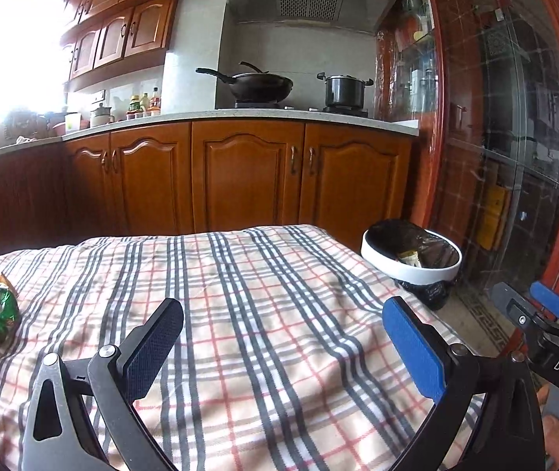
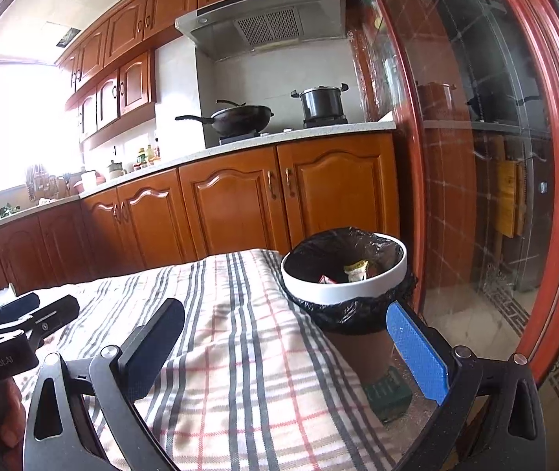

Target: Collect trash

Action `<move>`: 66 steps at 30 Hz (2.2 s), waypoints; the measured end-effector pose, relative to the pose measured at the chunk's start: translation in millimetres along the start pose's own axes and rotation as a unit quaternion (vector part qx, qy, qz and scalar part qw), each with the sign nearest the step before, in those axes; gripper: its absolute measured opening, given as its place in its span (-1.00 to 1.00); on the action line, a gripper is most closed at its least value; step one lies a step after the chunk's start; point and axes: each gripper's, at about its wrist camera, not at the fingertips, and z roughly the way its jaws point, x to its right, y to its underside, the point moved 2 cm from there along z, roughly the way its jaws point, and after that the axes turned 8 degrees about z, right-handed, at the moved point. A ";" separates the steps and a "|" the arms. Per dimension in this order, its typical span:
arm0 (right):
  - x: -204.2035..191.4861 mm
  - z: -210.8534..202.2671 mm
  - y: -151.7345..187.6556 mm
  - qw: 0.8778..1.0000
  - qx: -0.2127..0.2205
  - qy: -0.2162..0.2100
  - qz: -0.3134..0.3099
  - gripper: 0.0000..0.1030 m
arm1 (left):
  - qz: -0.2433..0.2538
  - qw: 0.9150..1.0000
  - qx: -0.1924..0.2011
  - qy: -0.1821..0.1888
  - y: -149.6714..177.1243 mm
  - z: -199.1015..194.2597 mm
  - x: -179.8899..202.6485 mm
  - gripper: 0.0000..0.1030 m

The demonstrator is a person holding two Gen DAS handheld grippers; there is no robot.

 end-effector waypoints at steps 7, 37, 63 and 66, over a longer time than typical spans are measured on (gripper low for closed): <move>-1.5 1.9 4.2 1.000 -0.011 0.001 -0.003 1.00 | 0.003 1.000 0.001 -0.005 2.8 5.6 -2.8 0.99; -14.7 7.5 4.2 0.999 -0.035 -0.012 -0.019 1.00 | 0.008 1.000 -0.006 -0.014 6.4 16.1 -16.3 0.99; -20.8 8.8 3.6 0.999 -0.036 -0.020 -0.016 1.00 | 0.010 1.000 -0.007 -0.016 7.3 20.7 -22.9 0.99; -21.2 8.7 3.5 0.999 -0.036 -0.021 -0.016 1.00 | 0.010 1.000 -0.007 -0.017 7.5 20.7 -23.1 0.99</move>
